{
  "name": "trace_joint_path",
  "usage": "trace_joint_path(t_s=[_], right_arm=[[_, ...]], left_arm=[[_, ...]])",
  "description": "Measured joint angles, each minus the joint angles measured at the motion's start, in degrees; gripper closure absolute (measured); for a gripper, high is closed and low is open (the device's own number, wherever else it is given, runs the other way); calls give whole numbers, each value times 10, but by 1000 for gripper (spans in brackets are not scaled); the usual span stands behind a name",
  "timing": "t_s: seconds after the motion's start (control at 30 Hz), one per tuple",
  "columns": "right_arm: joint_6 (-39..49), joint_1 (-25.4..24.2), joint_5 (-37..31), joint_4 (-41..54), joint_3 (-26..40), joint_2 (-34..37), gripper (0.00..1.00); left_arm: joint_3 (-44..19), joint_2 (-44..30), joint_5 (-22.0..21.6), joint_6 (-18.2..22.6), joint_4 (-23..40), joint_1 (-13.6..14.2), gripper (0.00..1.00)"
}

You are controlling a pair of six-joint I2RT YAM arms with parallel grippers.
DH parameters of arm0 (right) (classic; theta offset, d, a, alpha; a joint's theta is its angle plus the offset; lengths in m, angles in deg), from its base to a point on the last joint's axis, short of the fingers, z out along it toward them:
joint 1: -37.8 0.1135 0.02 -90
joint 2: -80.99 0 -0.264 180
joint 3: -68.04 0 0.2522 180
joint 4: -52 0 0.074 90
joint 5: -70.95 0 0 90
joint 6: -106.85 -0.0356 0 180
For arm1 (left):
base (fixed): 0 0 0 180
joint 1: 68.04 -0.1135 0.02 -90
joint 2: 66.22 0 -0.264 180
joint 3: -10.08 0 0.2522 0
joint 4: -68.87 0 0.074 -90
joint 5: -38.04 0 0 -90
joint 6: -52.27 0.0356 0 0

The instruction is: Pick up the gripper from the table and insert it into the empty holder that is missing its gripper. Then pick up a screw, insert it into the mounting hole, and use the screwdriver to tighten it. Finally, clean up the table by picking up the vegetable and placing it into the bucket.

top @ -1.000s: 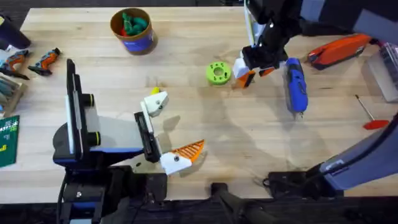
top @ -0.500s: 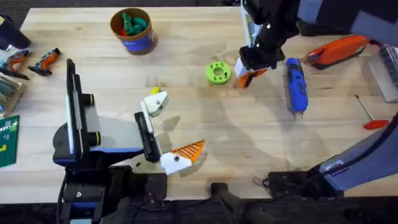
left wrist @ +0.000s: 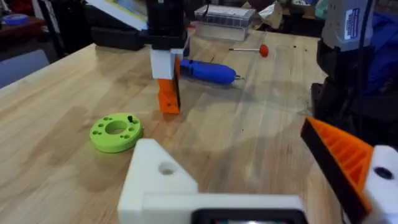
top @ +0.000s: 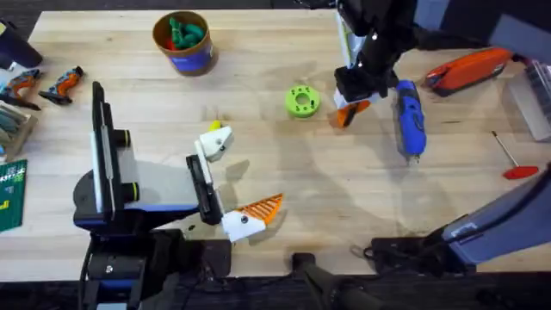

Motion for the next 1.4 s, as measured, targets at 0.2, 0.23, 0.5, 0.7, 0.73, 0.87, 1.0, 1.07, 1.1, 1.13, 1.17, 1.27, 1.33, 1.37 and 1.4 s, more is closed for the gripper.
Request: trace_joint_path(t_s=[0.2, 0.23, 0.5, 0.7, 0.73, 0.87, 1.0, 1.07, 1.1, 1.13, 1.17, 1.27, 1.33, 1.37, 1.4], right_arm=[[0, 0, 12, 16, 0, -79, 987], [0, 0, 20, 15, 0, -98, 987], [-10, -4, 135, -20, 0, -242, 987], [-29, -11, 240, -68, -8, -287, 987], [-31, -11, 258, -82, -17, -293, 987], [-38, -11, 348, -164, -83, -314, 987], [-44, -12, 460, -271, -172, -316, 988], [-54, -15, 529, -348, -228, -315, 988], [-59, -17, 558, -382, -251, -315, 988], [-68, -21, 586, -416, -274, -314, 988], [-75, -24, 613, -450, -297, -314, 988], [-107, -34, 680, -527, -353, -313, 988], [-129, -37, 707, -561, -381, -313, 988], [-139, -37, 718, -579, -395, -313, 988], [-150, -37, 729, -598, -409, -313, 988]], left_arm=[[0, 0, 0, 0, 0, 0, 15], [0, 0, 0, 0, 0, 0, 15], [0, 0, 0, 0, 0, 0, 15], [0, 0, 0, 0, 0, 0, 15], [0, 0, 0, 0, 0, 0, 15], [0, 0, 0, 0, 0, 0, 15], [0, 0, 0, 0, 0, 0, 15], [0, 0, 0, 0, 0, 0, 15], [0, 0, 0, 0, 0, 0, 15], [0, 0, 0, 0, 0, 0, 15], [0, 0, 0, 0, 0, 0, 15], [0, 0, 0, 0, 0, 0, 15], [0, 0, 0, 0, 0, 0, 15], [0, 0, 0, 0, 0, 0, 15], [0, 0, 0, 0, 0, 0, 15]])
